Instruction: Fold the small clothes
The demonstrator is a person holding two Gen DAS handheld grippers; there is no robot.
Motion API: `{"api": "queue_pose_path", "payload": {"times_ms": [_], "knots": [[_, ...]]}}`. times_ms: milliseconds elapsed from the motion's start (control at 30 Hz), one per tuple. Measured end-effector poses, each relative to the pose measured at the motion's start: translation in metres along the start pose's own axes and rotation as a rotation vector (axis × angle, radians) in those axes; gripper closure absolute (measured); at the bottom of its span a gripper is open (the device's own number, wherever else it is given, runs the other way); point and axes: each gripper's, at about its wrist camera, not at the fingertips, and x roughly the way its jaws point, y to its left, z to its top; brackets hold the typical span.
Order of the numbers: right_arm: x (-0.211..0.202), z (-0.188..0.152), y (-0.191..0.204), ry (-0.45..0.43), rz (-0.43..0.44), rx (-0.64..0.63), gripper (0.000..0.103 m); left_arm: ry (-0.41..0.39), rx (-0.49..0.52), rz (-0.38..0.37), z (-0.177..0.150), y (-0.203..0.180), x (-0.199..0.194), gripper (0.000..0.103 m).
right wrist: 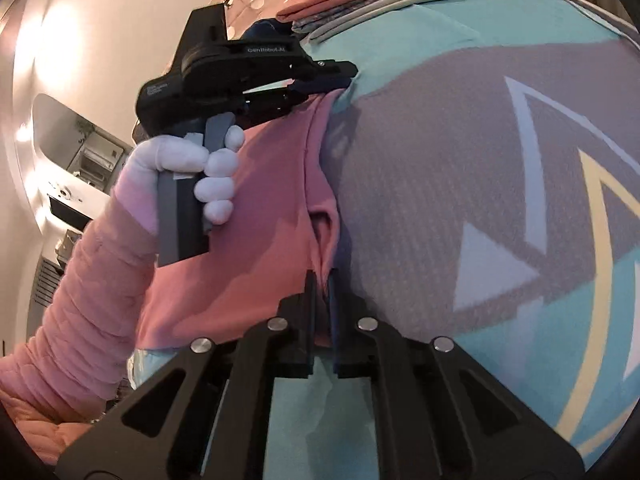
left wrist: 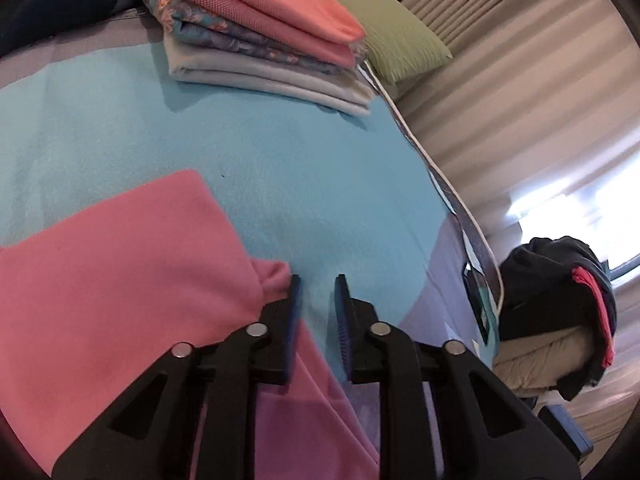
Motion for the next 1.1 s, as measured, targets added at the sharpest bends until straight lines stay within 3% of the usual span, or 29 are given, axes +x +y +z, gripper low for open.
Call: {"api": "queue_pose_path", "payload": {"times_ms": [167,233,367,467,567,633,733,800,967,1033,1100], "knots": [[-0.021,-0.022,-0.01,0.012,-0.004,0.051,0.1,-0.039,0.016,0.001,-0.003,0.005,0.001,0.099],[-0.022,-0.023,-0.009,0.009,-0.007,0.045,0.1,-0.057,0.01,-0.01,-0.002,0.006,0.002,0.099],[-0.025,-0.018,-0.001,0.015,-0.037,0.024,0.1,-0.102,0.065,0.043,-0.004,-0.004,-0.01,0.099],[-0.033,-0.014,-0.001,-0.002,-0.079,0.024,0.099,-0.179,0.123,0.011,-0.008,-0.024,-0.051,0.098],[-0.049,-0.006,0.0,-0.076,-0.136,0.013,0.097,-0.251,0.183,0.035,-0.018,-0.036,-0.099,0.086],[-0.057,0.0,0.011,-0.126,-0.161,-0.029,0.097,-0.321,0.21,0.093,-0.038,-0.035,-0.143,0.068],[-0.056,0.009,0.041,-0.156,-0.162,-0.151,0.096,-0.422,0.155,0.184,-0.088,-0.008,-0.207,0.049],[-0.04,0.017,0.07,-0.131,-0.138,-0.243,0.095,-0.49,0.072,0.245,-0.135,0.022,-0.245,0.049],[0.015,0.033,0.146,-0.004,-0.081,-0.463,0.088,-0.574,-0.193,0.411,-0.252,0.101,-0.318,0.049],[0.045,0.035,0.182,0.055,-0.049,-0.555,0.087,-0.613,-0.291,0.404,-0.292,0.123,-0.34,0.049],[0.082,0.031,0.229,0.121,-0.017,-0.661,0.086,-0.655,-0.349,0.344,-0.33,0.136,-0.353,0.049]]}}
